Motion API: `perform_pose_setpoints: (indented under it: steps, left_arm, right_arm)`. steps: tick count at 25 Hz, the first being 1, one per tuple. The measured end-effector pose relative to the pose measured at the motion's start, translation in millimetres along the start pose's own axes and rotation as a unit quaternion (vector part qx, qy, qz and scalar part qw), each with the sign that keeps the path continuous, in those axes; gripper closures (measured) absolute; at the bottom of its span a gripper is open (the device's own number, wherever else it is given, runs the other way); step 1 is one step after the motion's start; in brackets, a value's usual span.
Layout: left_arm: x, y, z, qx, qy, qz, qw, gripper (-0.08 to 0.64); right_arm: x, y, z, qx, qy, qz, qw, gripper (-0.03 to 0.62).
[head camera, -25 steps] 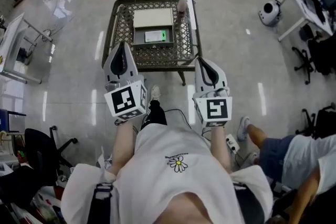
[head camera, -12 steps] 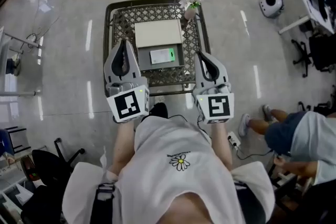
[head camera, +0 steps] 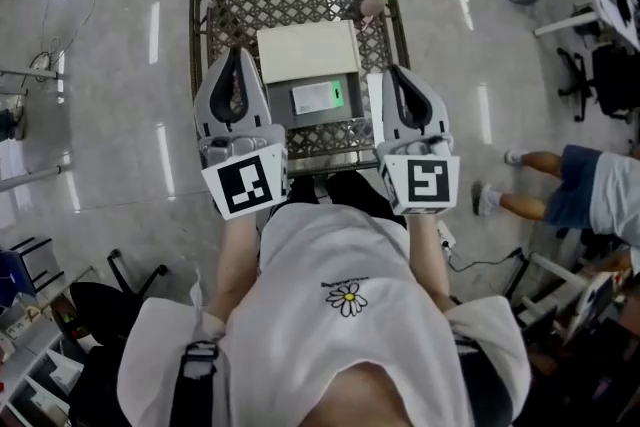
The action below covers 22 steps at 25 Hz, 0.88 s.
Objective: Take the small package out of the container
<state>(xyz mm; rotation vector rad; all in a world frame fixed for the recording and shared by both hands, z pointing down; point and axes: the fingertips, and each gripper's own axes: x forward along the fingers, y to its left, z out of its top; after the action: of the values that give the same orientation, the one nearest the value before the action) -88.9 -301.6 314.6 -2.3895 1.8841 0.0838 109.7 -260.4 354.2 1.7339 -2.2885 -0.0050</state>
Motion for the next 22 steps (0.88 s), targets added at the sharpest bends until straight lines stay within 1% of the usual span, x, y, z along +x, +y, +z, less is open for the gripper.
perform_pose_setpoints:
  steps: [3, 5, 6, 12, 14, 16, 19, 22]
  left_arm:
    - [4.2, 1.0, -7.4, -0.009, 0.019, 0.008, 0.9997, 0.535]
    - [8.3, 4.6, -5.8, -0.019, 0.016, 0.017, 0.9995, 0.535]
    - [10.5, 6.1, -4.5, -0.019, 0.013, 0.021, 0.9995, 0.535]
    - [23.6, 8.3, 1.3, -0.006, 0.000, 0.031, 0.9995, 0.535]
    - [26.4, 8.7, 0.7, -0.006, -0.002, 0.032, 0.9995, 0.535]
    - [29.3, 9.4, -1.4, -0.004, -0.001, 0.033, 0.9995, 0.535]
    - [31.2, 11.7, -7.1, -0.006, 0.005, 0.038, 0.9992, 0.535]
    - [32.0, 15.7, -9.4, -0.003, 0.009, 0.041, 0.9991, 0.535]
  right_arm:
    - [10.5, -1.7, -8.0, 0.039, 0.004, 0.015, 0.999, 0.560]
    - [18.9, -1.1, -11.0, 0.066, 0.002, 0.030, 0.997, 0.560]
    - [22.7, -0.4, -11.7, 0.072, 0.000, 0.037, 0.997, 0.560]
    - [37.5, 5.5, -3.4, 0.074, -0.016, 0.088, 0.993, 0.560]
    - [41.9, 7.4, -7.7, 0.065, -0.006, 0.092, 0.994, 0.560]
    - [46.7, 11.0, -11.9, 0.041, 0.005, 0.099, 0.994, 0.560]
    - [51.5, 18.5, -17.1, 0.012, 0.013, 0.116, 0.993, 0.560]
    - [54.7, 27.4, -15.6, -0.004, 0.016, 0.140, 0.990, 0.560]
